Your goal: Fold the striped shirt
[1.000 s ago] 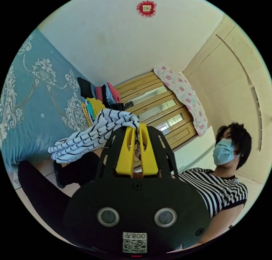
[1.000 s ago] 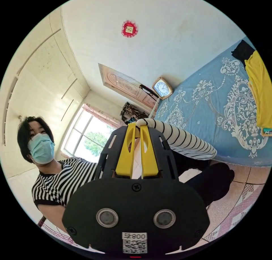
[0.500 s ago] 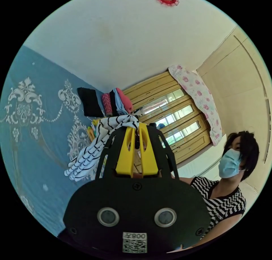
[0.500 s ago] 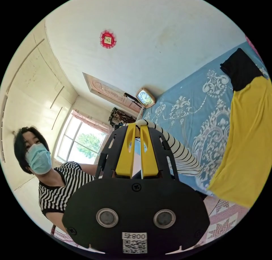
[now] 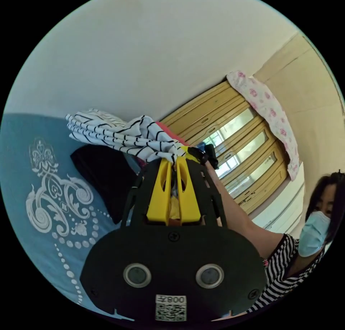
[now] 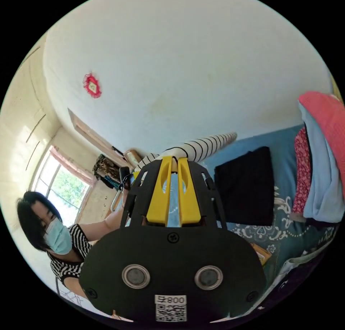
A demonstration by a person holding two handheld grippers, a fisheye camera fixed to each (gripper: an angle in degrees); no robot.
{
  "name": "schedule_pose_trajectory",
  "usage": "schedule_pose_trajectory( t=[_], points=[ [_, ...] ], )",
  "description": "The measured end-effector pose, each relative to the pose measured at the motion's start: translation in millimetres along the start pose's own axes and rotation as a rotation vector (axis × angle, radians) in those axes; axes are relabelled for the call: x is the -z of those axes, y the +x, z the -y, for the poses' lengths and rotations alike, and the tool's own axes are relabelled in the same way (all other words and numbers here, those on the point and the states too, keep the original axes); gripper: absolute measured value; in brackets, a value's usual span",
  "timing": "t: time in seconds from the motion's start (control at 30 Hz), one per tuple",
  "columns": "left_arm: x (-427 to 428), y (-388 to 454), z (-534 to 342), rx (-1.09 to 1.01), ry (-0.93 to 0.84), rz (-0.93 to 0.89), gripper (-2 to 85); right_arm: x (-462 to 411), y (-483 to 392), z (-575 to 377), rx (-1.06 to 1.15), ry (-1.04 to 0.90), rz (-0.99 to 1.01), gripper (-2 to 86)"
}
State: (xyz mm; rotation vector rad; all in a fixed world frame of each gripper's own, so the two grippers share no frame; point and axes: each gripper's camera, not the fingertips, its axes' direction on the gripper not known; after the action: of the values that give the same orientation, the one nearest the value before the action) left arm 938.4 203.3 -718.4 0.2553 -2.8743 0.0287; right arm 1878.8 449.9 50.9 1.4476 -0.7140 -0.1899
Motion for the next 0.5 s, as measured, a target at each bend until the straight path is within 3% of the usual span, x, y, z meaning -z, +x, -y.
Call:
schedule_pose_trajectory(
  t=[0.17, 0.23, 0.5],
  points=[
    [-89, -142, -66, 0.259, -0.319, 0.156, 3.8, -65, 113, -27, -0.306, -0.274, -0.369, 2.3],
    [-98, -163, -84, 0.284, -0.348, 0.126, 4.0, -78, 123, -34, -0.325, -0.327, -0.434, 2.4],
    [-84, -206, -98, 0.272, -0.388, 0.15, 6.1, -79, 111, -32, -0.351, -0.322, -0.44, 4.1]
  ],
)
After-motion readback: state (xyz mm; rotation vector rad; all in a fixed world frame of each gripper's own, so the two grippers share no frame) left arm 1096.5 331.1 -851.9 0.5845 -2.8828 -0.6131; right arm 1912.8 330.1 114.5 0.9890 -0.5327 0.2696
